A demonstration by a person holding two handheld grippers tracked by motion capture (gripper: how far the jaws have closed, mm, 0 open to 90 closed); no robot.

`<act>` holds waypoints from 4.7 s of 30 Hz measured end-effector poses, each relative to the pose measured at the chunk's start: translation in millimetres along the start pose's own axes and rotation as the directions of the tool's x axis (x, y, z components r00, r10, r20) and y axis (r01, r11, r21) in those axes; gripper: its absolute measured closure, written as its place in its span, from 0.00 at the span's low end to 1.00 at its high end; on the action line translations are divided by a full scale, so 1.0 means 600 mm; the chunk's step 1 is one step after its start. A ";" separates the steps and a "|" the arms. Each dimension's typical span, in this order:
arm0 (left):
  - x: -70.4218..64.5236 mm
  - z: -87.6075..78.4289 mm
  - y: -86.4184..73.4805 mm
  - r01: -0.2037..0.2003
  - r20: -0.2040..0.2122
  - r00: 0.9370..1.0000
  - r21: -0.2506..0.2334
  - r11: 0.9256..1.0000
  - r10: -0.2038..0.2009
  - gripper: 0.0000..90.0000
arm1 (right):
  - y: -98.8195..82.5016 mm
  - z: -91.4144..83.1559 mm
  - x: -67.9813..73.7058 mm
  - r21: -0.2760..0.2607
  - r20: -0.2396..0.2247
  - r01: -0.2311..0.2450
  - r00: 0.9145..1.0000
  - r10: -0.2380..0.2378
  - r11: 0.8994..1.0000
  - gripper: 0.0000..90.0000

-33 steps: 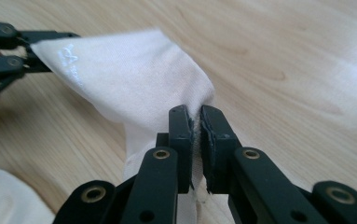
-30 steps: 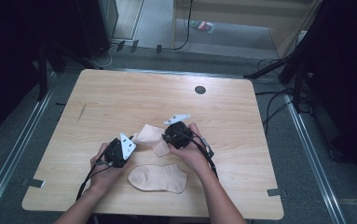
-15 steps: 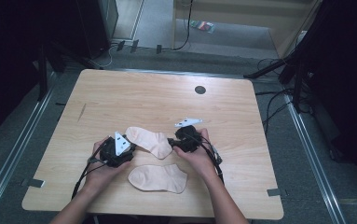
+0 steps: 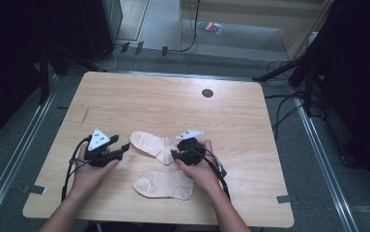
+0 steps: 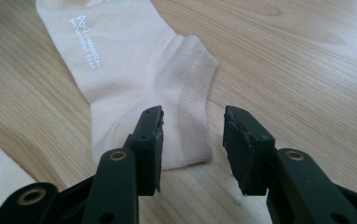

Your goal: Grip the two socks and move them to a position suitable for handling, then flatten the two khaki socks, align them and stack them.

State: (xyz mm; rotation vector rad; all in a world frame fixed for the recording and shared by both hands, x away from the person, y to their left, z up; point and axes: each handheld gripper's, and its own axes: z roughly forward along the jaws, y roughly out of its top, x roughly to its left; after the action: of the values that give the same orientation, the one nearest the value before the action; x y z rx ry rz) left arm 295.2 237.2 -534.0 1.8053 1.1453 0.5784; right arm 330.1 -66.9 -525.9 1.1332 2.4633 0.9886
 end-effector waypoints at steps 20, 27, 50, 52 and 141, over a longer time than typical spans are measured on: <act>-0.041 0.067 0.016 -0.090 -0.038 0.994 0.253 0.963 0.103 1.00 | -0.015 0.006 -0.003 0.013 0.052 0.057 0.997 -0.057 0.998 0.97; -0.053 0.039 0.026 -0.052 -0.011 0.998 0.218 0.975 0.056 1.00 | -0.003 -0.018 -0.020 -0.047 0.062 0.014 0.998 -0.011 0.999 0.98; -0.070 0.121 0.061 -0.011 0.066 0.998 0.243 0.970 -0.005 1.00 | -0.011 -0.010 -0.047 -0.014 0.062 -0.058 0.996 0.059 0.998 1.00; -0.071 0.123 0.049 -0.035 0.065 0.998 0.269 0.962 0.019 1.00 | -0.016 0.000 -0.047 0.013 0.087 -0.054 0.995 0.053 0.998 1.00; -0.106 -0.068 0.035 -0.035 0.146 0.989 0.136 0.990 0.014 1.00 | -0.033 -0.137 0.004 -0.106 -0.026 -0.134 0.991 0.132 0.985 0.95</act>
State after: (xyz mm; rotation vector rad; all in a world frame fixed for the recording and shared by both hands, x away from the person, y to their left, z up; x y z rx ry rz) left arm 244.7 194.9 -491.0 1.9486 1.0881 0.3824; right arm 277.9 -113.7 -478.4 1.2714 2.3428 1.1596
